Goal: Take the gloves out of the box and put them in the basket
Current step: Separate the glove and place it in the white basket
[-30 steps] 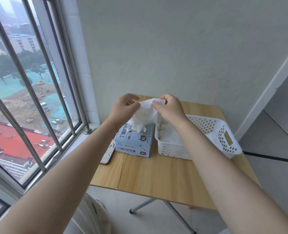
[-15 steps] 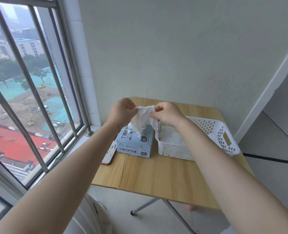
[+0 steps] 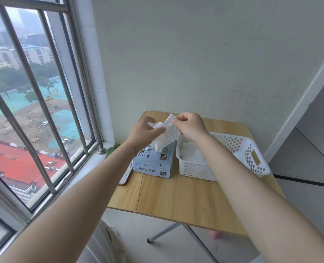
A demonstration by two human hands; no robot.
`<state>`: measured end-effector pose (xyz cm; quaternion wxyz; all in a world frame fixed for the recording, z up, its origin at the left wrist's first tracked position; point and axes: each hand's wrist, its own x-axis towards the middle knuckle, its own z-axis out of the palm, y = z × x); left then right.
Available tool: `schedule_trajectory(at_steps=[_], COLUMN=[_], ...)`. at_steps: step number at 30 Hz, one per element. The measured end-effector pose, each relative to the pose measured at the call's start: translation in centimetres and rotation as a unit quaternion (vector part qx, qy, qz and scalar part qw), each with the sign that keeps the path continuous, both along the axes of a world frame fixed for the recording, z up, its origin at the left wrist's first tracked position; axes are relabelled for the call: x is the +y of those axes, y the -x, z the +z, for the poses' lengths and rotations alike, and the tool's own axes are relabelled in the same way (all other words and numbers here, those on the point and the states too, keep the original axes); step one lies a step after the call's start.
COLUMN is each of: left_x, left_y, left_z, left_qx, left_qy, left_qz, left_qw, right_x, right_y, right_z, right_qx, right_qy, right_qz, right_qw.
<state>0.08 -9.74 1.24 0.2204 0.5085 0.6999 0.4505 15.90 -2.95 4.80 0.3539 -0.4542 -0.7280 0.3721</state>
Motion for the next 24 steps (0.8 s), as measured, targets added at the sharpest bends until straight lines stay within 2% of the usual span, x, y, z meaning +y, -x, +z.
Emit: schedule_trajectory(at_steps=[2, 7, 12, 14, 17, 20, 22, 24], left_x=[0.1, 0.6, 0.9, 0.9, 1.1, 1.4, 1.4, 1.4], left_y=[-0.2, -0.3, -0.1, 0.1, 0.6, 0.8, 0.5, 0.0], left_z=[-0.3, -1.5, -2.2, -2.4, -2.2, -0.6, 0.8, 2.0], left_qx=[0.051, 0.091, 0.115, 0.125, 0.094, 0.038, 0.003, -0.053], left_qy=[0.016, 0.042, 0.076, 0.104, 0.146, 0.176, 0.132, 0.040], left_qz=[0.000, 0.034, 0.045, 0.053, 0.036, -0.006, -0.006, -0.003], left_qw=[0.999, 0.994, 0.989, 0.985, 0.984, 0.984, 0.991, 0.998], right_x=[-0.1, 0.0, 0.5, 0.6, 0.8, 1.2, 1.3, 0.9], right_y=[0.2, 0.5, 0.6, 0.5, 0.2, 0.1, 0.1, 0.2], right_z=[0.2, 1.5, 3.8, 4.5, 4.5, 3.9, 3.5, 3.4], right_qx=[0.000, 0.008, 0.130, 0.145, 0.114, 0.039, -0.014, -0.036], right_qy=[0.000, -0.016, -0.098, -0.107, -0.095, -0.068, -0.055, -0.044], right_qz=[0.004, -0.001, -0.110, -0.124, -0.109, -0.092, -0.069, -0.054], right_qw=[1.000, 1.000, 0.981, 0.976, 0.983, 0.993, 0.996, 0.997])
